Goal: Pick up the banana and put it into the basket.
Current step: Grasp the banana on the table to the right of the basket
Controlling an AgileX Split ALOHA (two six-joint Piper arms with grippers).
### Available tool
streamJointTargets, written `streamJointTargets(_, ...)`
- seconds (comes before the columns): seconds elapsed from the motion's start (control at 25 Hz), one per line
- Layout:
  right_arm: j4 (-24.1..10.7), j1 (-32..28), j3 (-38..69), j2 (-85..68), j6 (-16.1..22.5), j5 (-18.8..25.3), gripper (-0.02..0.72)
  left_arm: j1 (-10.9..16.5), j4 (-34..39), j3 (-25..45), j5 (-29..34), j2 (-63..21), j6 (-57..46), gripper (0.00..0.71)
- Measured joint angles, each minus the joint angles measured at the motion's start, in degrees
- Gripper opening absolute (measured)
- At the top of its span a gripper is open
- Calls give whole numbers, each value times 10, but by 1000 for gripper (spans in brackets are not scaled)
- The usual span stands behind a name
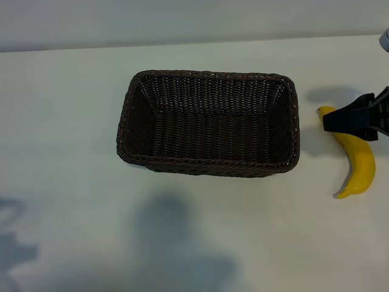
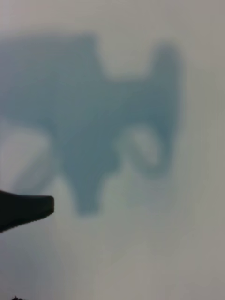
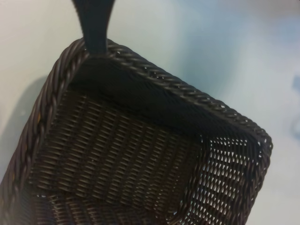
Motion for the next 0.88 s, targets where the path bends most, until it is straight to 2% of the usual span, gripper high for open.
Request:
streamJointTargets(0.2,0,0,0,0,0,-1,492,0,0,1,-2,-25,0,482)
streamJointTargets(0.52,-4,0,-6,0,7,-1,492,0,0,1,-1,-198,-1,482)
streamJointTargets(0.68,-47,0,-39,0,50,0,492,0,1,1,2,-219,-1,482)
streamJointTargets(0.88,-162,0,-102,28,164,1,492,0,1,2,1,-219,-1,482)
